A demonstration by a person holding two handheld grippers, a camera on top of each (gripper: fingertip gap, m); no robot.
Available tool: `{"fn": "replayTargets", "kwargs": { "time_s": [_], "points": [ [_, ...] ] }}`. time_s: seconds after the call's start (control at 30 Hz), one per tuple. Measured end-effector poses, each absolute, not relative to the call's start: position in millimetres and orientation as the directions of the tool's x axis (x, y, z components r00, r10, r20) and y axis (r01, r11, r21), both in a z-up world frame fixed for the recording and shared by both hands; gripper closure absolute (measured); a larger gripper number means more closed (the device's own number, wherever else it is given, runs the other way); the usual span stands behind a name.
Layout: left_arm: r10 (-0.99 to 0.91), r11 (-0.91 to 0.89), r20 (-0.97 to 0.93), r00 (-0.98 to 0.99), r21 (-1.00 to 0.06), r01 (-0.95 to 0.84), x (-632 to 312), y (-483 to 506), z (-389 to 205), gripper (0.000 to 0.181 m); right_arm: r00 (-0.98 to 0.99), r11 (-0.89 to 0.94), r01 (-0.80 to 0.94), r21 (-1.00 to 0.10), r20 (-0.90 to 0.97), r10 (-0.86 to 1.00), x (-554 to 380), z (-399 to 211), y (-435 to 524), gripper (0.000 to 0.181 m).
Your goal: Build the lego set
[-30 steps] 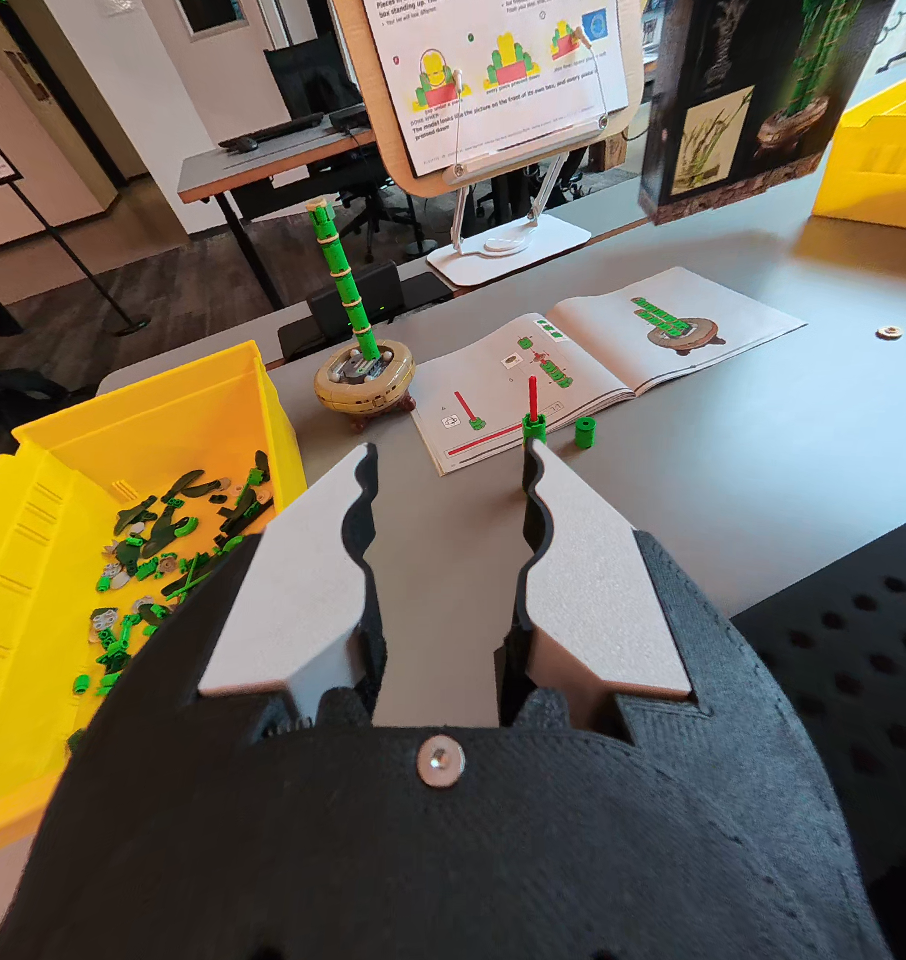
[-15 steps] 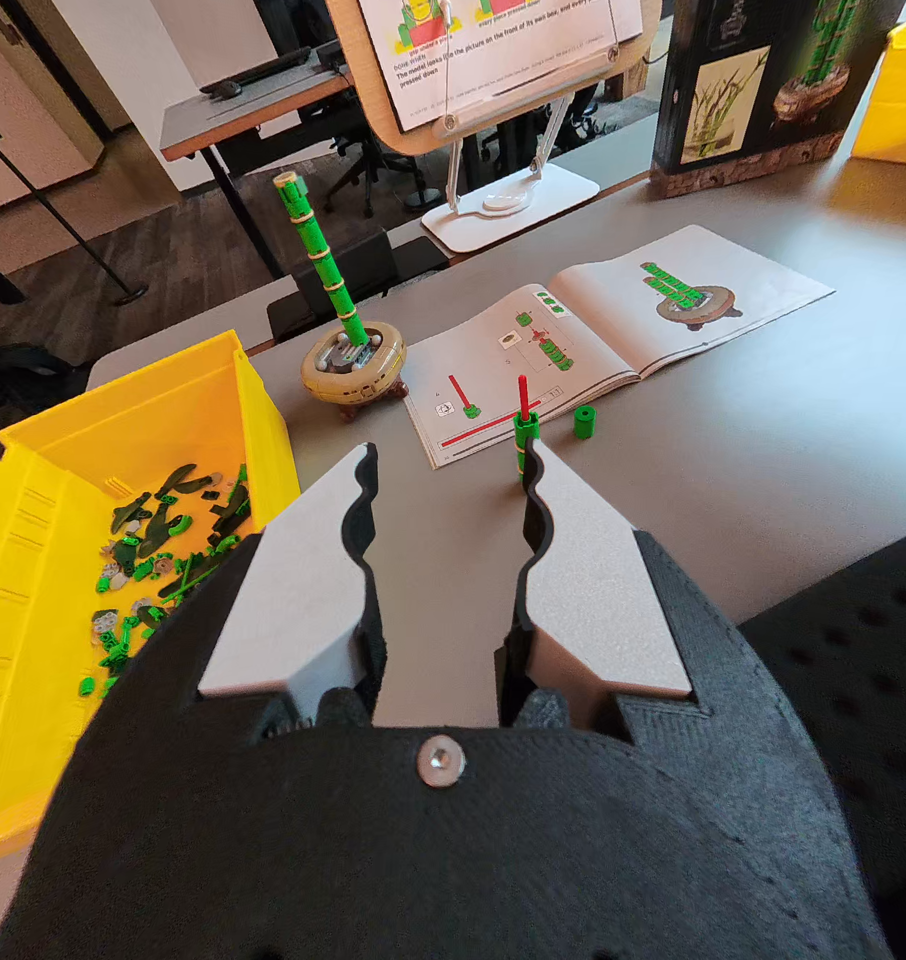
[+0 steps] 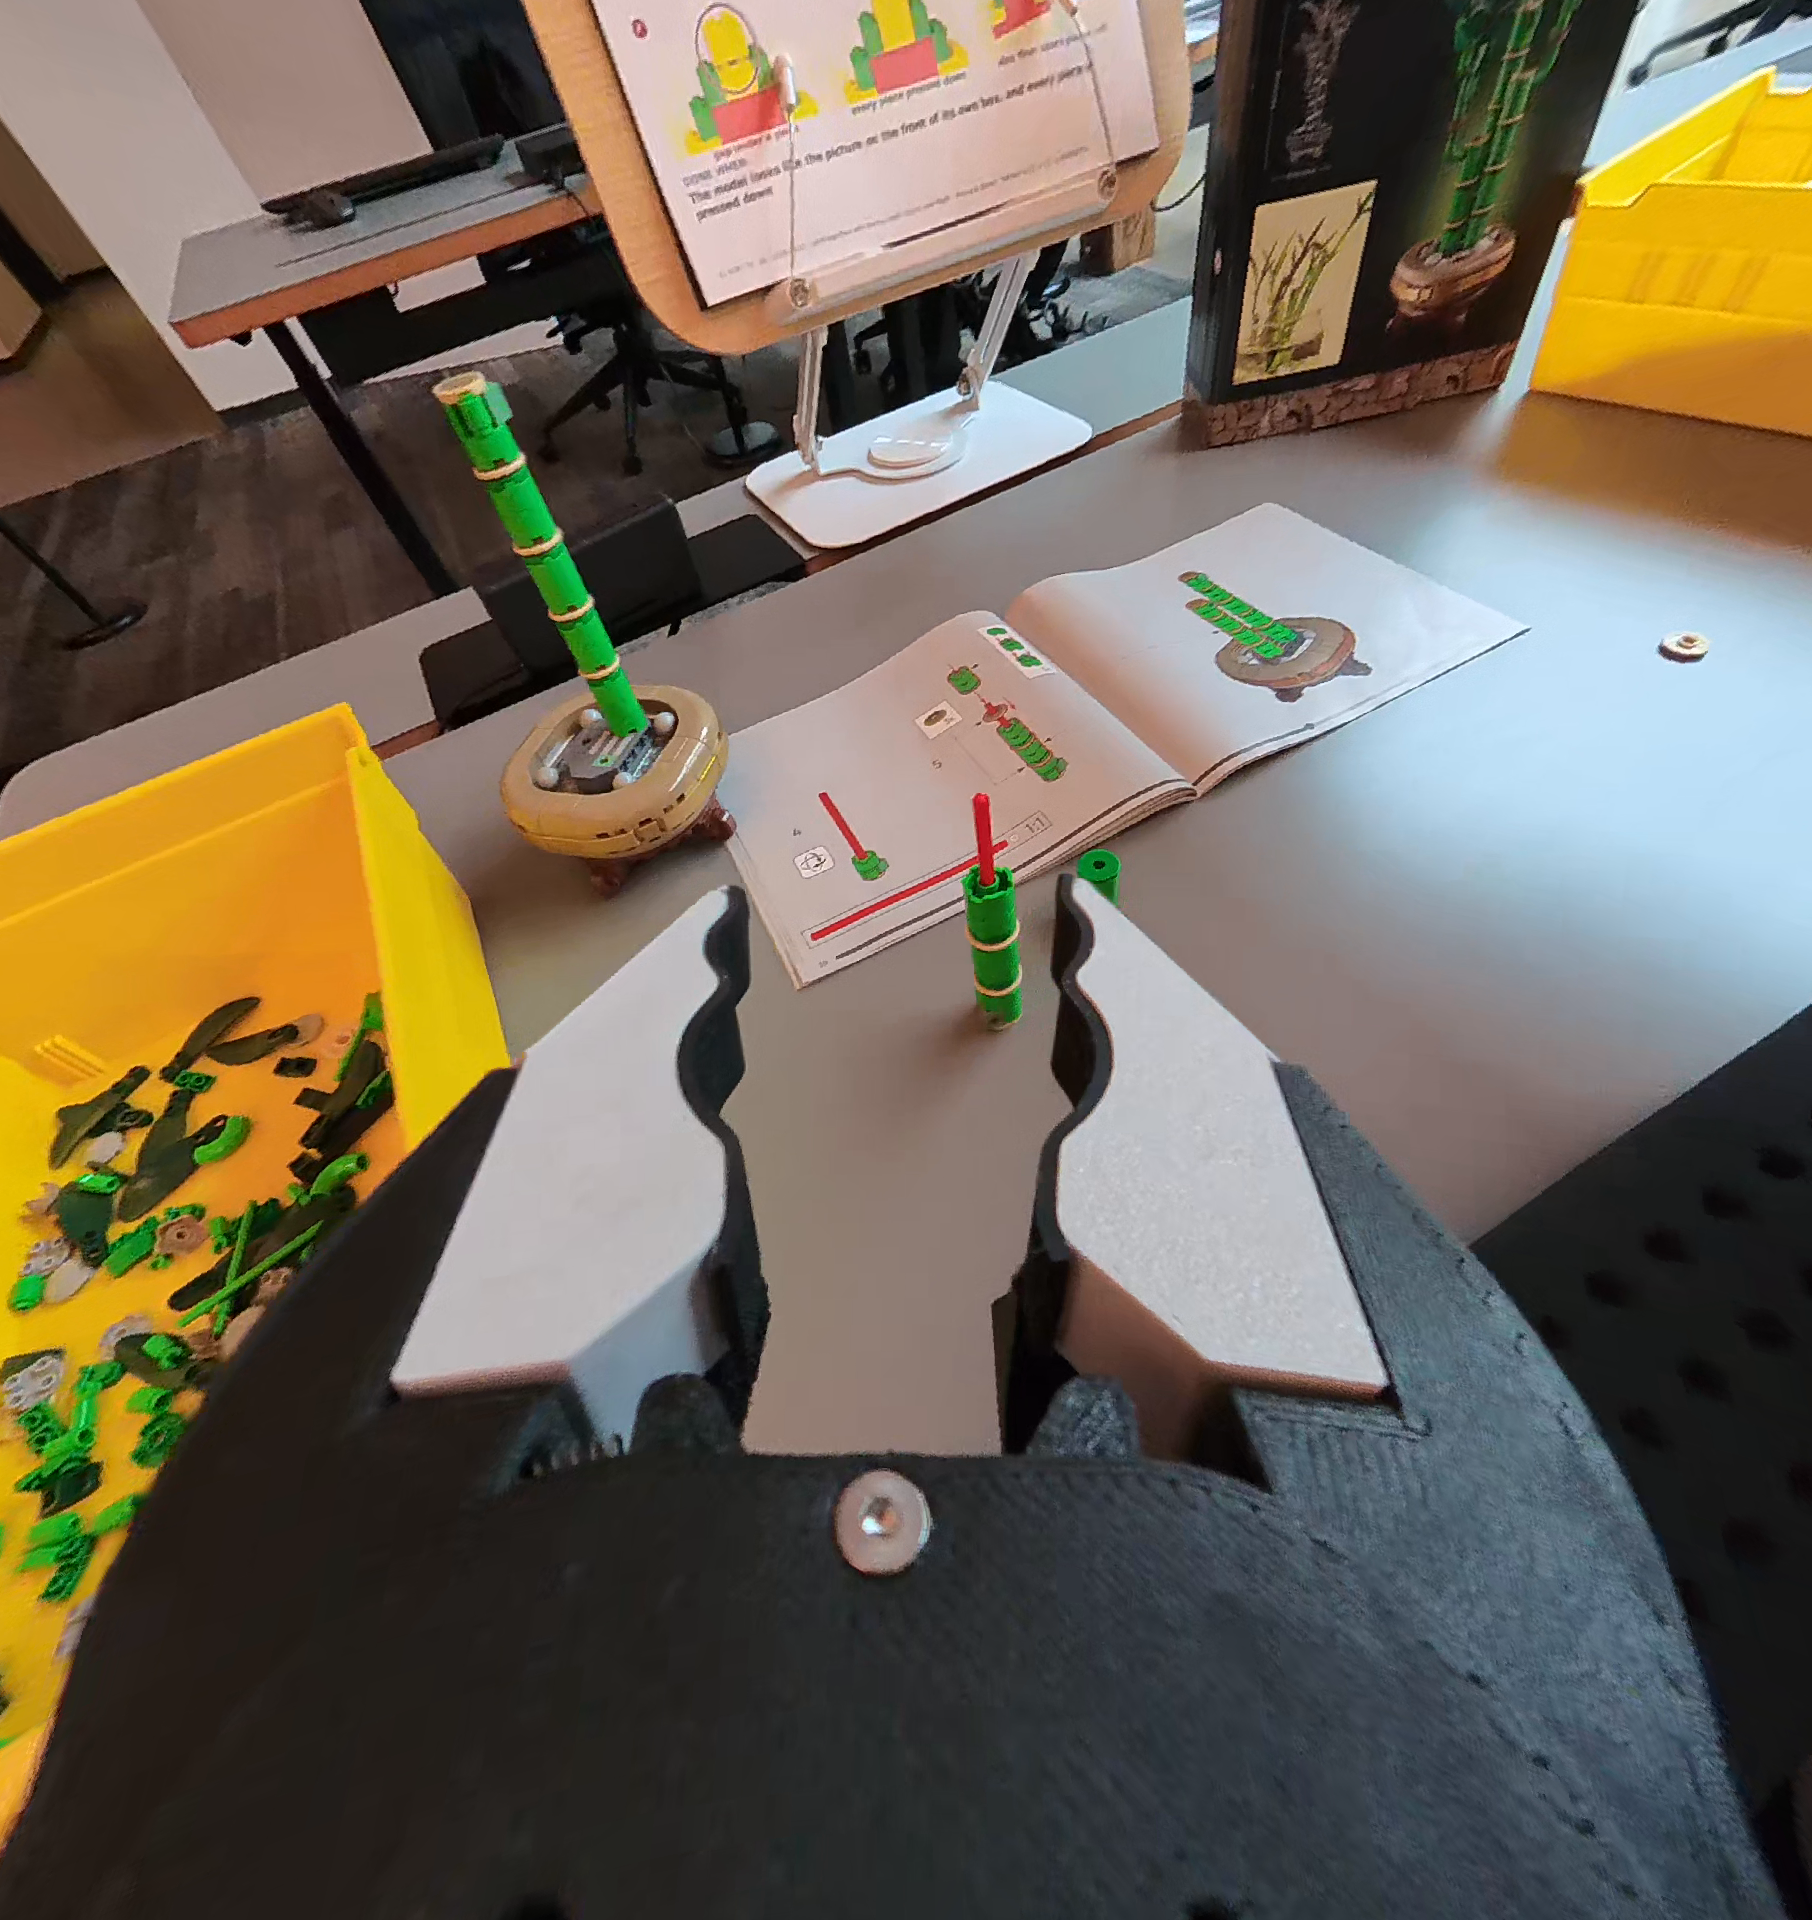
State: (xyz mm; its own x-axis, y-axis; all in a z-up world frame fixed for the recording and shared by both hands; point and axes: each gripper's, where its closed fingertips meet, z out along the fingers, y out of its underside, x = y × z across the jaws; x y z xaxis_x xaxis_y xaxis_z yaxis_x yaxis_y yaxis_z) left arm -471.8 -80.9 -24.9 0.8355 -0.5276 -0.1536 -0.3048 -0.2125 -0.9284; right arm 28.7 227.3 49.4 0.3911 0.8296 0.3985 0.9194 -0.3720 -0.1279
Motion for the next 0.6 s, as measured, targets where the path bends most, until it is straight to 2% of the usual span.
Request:
{"fn": "replayTargets", "kwargs": {
  "time_s": [0.07, 0.17, 0.27, 0.33, 0.43, 0.5, 0.6],
  "points": [
    [-0.552, -0.202, -0.14, 0.822, -0.934, -0.294, -469.0, -82.6, -25.5, 0.124, 0.393, -0.324, 0.919, -0.223, 0.49, 0.778, 16.4, 67.1, 222.4, 0.06],
    [-0.574, -0.194, -0.13, 0.808, -0.937, -0.289, -469.8, -85.5, -28.5, 0.123, 0.403, -0.13, 0.898, -0.421, 0.666, 0.627, -14.1, 109.3, 195.6, 0.062],
    [-0.585, -0.186, -0.119, 0.802, -0.943, -0.275, -475.2, -89.2, -28.8, 0.123, 0.53, -0.019, 0.807, -0.59, 0.71, 0.463, -26.0, 126.9, 135.6, 0.068],
    [-0.588, -0.164, -0.108, 0.801, -0.954, -0.249, -478.8, -91.6, -25.9, 0.124, 0.667, -0.065, 0.709, -0.702, 0.638, 0.385, -15.1, 100.5, 95.3, 0.073],
    [-0.604, -0.142, -0.067, 0.794, -0.971, -0.19, -480.2, -93.1, -22.9, 0.125, 0.766, -0.104, 0.582, -0.806, 0.502, 0.402, -17.8, 23.9, 37.1, 0.104],
    [-0.623, -0.143, -0.038, 0.781, -0.976, -0.162, -478.2, -92.5, -21.7, 0.126, 0.789, -0.118, 0.522, -0.845, 0.426, 0.443, -28.4, -18.7, 1.5, 0.116],
    [-0.645, -0.132, -0.022, 0.764, -0.981, -0.14, -472.5, -92.2, -14.2, 0.126, 0.776, -0.226, 0.492, -0.841, 0.306, 0.551, -46.2, -73.7, -37.3, 0.123]
  ]
}}
